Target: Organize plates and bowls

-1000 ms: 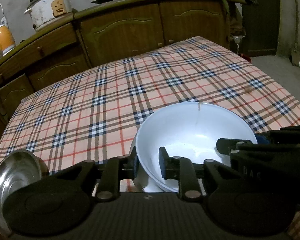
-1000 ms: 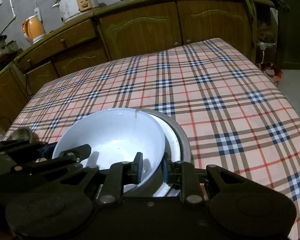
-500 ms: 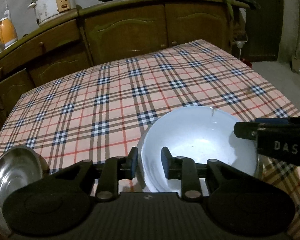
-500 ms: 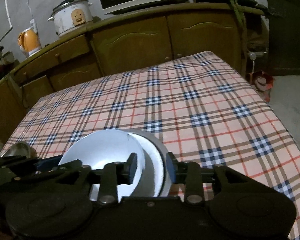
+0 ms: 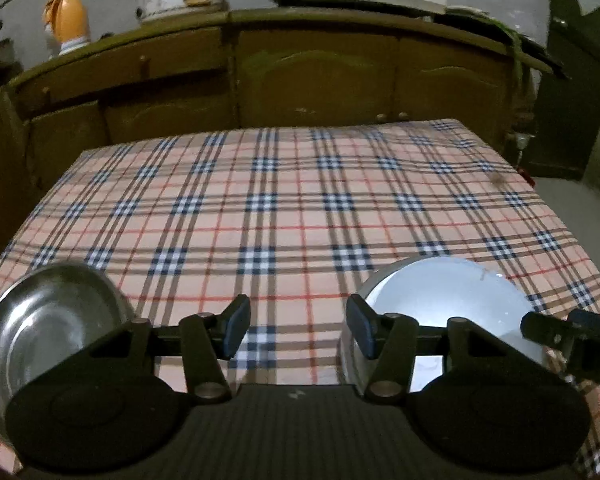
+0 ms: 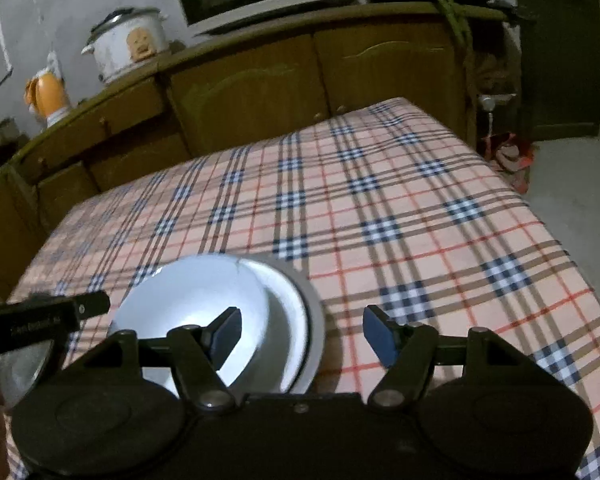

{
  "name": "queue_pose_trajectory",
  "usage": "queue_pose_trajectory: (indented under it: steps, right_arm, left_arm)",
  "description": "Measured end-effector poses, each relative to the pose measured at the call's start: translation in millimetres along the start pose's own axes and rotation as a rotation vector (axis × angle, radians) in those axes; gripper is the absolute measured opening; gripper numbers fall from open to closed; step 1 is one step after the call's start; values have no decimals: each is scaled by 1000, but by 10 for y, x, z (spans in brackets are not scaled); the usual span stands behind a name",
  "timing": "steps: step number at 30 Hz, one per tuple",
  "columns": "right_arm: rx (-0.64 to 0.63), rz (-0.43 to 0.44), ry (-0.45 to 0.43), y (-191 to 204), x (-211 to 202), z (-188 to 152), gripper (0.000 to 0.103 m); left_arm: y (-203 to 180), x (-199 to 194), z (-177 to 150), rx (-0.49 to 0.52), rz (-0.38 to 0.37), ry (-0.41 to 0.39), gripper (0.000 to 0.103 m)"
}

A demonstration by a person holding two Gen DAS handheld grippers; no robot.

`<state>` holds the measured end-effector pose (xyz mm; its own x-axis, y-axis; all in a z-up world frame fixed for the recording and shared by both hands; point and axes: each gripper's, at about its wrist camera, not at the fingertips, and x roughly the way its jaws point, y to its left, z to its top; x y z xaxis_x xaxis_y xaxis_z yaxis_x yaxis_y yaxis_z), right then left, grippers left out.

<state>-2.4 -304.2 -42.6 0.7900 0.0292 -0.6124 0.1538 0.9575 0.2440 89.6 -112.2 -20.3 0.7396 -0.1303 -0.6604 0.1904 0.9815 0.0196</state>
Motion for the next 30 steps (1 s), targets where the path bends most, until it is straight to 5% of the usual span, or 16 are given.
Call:
queue_pose_trajectory:
  steps: [6,14,17,23,28,30]
  right_arm:
    - [-92,-63,75,147,137,-77,80]
    - [-78,-102,39,18,61,-47,81]
    - [-92,-79,-4,55,-5,-38,81]
    - [-54,-36,-105,67,-74,-33,81]
    - [-52,-7,-94,88,-53,-54,81]
    - [-62,-15,-81,96,-49,-55,81]
  left_arm:
    - [9,21,-57,17,3,21,56]
    - [-3,61,-102,26,-2,41,58]
    - [26,56,-98,9,-16,33,71]
    - [22,-1,-69,-1,-7,-9,79]
    - [17,-13,-56,-11,-5,-26,81]
    - [17,-29,-49,-6,-18,-38,91]
